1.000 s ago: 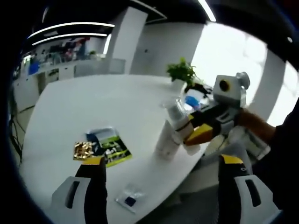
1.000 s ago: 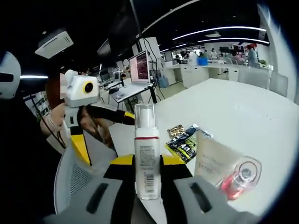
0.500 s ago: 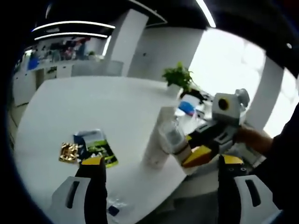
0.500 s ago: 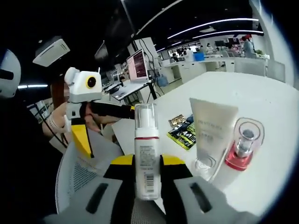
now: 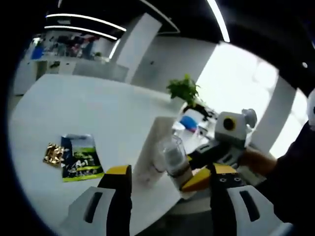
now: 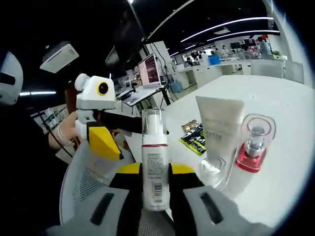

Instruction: Arrange the skincare products in the storage area until every visible bottle or jar stands upright without overlapping.

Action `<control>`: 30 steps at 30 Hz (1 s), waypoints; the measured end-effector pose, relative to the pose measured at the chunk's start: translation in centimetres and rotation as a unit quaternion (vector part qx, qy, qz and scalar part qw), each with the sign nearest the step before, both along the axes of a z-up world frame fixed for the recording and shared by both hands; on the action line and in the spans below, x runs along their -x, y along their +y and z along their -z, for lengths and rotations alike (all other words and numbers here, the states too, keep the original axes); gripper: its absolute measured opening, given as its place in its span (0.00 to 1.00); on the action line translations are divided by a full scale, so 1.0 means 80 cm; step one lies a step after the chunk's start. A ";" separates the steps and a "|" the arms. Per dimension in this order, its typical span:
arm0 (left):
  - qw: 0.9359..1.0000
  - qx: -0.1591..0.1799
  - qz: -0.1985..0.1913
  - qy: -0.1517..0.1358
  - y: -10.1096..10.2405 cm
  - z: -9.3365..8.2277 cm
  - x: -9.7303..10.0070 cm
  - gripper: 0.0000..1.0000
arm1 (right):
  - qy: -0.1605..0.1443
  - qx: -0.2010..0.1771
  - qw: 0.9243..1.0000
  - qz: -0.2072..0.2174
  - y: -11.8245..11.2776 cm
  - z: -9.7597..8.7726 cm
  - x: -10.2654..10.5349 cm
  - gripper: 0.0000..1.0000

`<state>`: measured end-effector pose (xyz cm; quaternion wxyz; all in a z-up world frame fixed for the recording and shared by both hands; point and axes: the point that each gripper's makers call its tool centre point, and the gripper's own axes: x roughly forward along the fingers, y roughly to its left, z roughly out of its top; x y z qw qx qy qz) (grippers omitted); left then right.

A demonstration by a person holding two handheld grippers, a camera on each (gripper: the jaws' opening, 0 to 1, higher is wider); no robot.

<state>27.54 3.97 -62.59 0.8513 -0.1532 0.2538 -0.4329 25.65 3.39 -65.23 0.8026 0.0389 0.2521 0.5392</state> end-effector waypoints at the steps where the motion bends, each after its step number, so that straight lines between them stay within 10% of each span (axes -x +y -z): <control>1: 1.000 0.007 0.002 0.003 -0.003 -0.001 -0.002 0.52 | 0.000 0.001 1.000 -0.002 0.000 0.001 0.000 0.18; 30: 0.991 0.075 0.103 0.037 -0.026 0.010 -0.009 0.22 | 0.038 -0.044 0.998 0.011 0.011 0.013 0.004 0.17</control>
